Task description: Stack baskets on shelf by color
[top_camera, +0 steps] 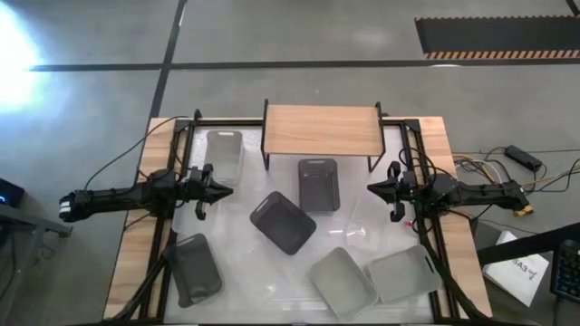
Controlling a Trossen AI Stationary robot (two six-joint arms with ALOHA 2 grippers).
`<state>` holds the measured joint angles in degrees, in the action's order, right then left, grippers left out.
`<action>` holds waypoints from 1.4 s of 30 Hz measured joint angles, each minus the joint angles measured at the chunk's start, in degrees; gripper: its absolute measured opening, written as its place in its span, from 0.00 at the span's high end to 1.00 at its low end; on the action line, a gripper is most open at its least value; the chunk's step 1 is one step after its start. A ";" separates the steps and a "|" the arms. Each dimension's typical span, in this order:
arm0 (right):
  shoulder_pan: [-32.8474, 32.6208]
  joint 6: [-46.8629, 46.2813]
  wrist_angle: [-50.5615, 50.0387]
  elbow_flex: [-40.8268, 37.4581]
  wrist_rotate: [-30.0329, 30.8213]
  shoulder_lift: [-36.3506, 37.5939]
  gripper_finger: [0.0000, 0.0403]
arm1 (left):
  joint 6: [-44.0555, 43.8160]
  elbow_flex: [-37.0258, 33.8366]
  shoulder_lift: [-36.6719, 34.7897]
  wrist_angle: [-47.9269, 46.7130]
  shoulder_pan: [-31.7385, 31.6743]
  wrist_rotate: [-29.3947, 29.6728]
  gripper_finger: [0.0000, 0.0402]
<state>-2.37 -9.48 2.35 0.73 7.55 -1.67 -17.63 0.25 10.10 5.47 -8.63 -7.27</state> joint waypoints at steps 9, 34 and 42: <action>0.01 0.00 0.00 0.02 0.00 0.01 0.97 | 0.00 0.00 -0.01 -0.01 -0.02 0.00 1.00; -8.19 -16.56 16.70 2.02 -12.67 -14.96 0.97 | 0.00 0.00 -0.01 -0.01 0.00 0.00 1.00; -9.16 -11.39 -9.70 24.06 -10.50 -36.90 0.97 | 0.00 0.00 -0.01 0.01 -0.02 0.02 1.00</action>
<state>-11.53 -20.86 -7.35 24.79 -2.95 -38.57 -17.63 0.25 10.09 5.48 -8.64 -7.25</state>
